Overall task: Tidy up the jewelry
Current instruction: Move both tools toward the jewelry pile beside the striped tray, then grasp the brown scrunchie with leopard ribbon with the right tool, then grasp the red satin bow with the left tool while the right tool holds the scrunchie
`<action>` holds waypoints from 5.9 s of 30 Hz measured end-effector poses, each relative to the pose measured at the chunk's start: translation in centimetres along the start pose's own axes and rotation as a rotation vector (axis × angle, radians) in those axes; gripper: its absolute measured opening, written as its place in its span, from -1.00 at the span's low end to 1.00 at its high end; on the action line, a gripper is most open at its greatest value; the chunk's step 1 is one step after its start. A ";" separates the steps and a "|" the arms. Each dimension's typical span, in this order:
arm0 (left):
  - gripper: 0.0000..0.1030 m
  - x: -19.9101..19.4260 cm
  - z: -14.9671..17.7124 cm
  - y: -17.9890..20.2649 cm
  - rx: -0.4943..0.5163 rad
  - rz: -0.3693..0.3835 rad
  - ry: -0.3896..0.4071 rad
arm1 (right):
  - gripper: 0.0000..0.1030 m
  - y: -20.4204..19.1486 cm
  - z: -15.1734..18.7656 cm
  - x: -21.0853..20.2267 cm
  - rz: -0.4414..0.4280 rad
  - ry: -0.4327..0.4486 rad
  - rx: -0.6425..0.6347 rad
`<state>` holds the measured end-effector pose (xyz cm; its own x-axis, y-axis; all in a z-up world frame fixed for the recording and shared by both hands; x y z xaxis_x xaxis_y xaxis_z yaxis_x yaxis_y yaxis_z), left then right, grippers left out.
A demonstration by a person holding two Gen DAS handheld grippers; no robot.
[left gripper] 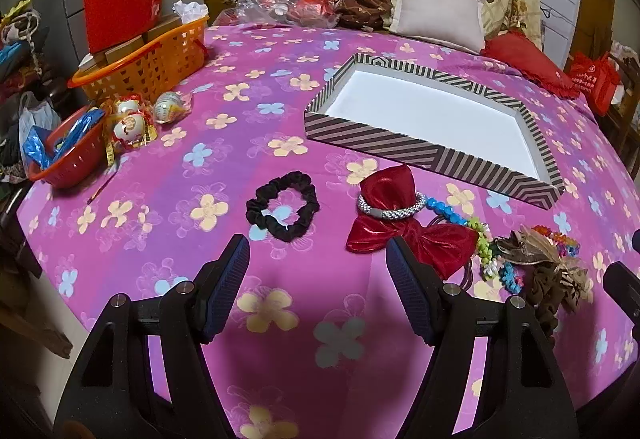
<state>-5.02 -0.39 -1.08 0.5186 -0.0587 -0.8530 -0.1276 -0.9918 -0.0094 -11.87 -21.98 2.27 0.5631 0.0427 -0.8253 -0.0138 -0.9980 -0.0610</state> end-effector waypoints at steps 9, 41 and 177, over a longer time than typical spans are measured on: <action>0.38 0.0 0.3 0.5 0.002 0.003 -0.006 | 1.00 0.1 0.4 0.3 -0.018 -0.010 0.009; 0.38 1.1 0.7 1.1 0.002 0.012 -0.056 | 1.00 0.5 1.0 1.5 -0.018 -0.048 0.020; 0.02 3.3 -3.4 0.6 -0.020 0.238 -0.247 | -0.67 0.4 1.1 3.7 -0.268 -0.069 -0.003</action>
<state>-0.53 -1.55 -2.09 0.2558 -0.2620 -0.9306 -0.2025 -0.9558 0.2134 -10.70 -22.22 -1.38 0.4889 0.3079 -0.8162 0.1300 -0.9509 -0.2808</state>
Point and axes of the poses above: each gripper's, at about its wrist camera, not at the fingertips, and x roughly the way its jaws point, y to its right, z to its underside, the point moved 3 cm from there along x, roughly the way its jaws point, and after that the axes turned 12 degrees about -y, right-handed, at the moved point
